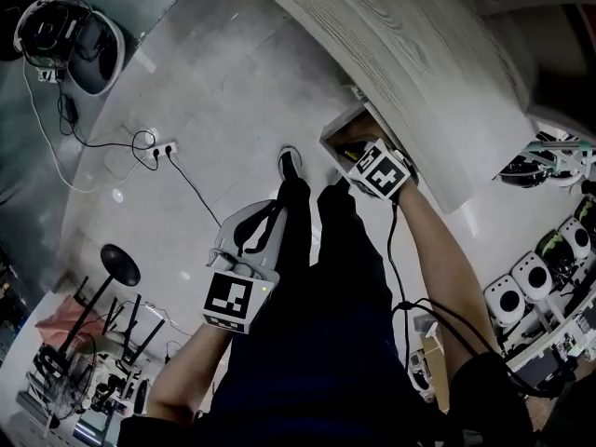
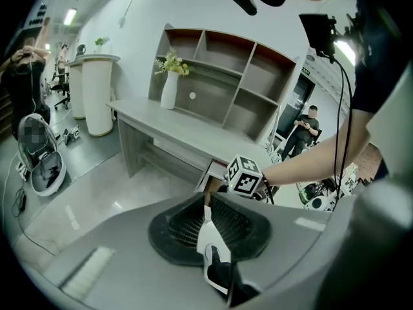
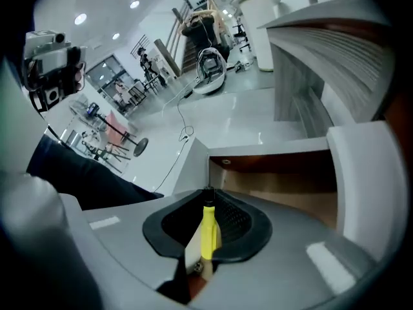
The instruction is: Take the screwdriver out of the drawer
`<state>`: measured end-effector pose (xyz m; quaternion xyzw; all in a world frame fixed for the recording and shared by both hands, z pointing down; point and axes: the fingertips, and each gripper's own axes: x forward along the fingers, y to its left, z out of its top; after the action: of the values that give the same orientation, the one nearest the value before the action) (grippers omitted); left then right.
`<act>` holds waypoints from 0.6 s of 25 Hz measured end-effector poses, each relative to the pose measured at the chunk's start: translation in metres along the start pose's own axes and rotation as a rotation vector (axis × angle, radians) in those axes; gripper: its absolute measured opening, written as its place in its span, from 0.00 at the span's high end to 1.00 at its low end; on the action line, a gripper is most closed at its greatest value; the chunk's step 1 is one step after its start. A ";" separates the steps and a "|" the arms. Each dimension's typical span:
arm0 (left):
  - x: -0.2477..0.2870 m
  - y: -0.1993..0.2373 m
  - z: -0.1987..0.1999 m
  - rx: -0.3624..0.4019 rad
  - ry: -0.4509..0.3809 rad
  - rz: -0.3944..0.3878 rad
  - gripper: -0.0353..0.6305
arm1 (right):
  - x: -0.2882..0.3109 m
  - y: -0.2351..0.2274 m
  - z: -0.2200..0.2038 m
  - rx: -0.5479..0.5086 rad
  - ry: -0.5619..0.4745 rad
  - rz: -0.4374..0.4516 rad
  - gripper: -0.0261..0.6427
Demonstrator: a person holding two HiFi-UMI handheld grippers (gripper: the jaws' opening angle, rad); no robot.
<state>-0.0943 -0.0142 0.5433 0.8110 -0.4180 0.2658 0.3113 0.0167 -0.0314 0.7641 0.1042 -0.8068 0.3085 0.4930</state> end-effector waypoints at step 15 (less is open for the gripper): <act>-0.015 0.012 -0.027 -0.124 -0.012 0.011 0.90 | 0.007 -0.003 -0.001 0.003 0.145 0.117 0.89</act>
<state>-0.1164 0.0071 0.5543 0.7895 -0.4398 0.2364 0.3570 0.0153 -0.0323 0.7721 0.0351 -0.7733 0.3446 0.5311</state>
